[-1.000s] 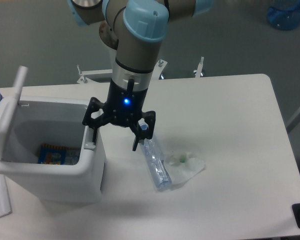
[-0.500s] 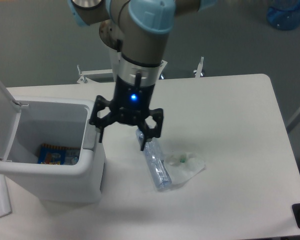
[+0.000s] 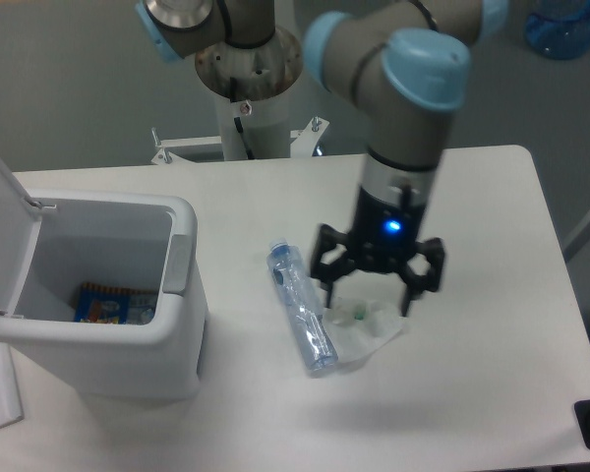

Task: Open the trash can
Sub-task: 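Withdraw the gripper away from the open trash can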

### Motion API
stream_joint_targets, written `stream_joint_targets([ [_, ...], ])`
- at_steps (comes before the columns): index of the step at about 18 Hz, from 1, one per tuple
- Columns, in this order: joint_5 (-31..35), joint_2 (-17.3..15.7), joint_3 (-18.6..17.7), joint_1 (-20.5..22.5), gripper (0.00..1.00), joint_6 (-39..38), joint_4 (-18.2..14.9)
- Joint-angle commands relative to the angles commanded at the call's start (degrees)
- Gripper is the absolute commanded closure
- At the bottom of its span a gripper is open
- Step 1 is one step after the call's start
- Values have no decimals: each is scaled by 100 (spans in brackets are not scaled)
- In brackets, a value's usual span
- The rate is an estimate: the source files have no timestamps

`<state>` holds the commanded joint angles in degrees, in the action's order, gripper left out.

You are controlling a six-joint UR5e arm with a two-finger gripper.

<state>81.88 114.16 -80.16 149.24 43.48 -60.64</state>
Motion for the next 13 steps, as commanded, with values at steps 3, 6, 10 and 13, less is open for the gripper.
stream_joint_targets([
  [3,521,369,141,87,0,897,-62],
  [6,785,476,299,123,0,1583,-166],
  [10,1092,459,335,123,0,2602,-439],
  [13,1137,432,317,184,0,2780,-528],
])
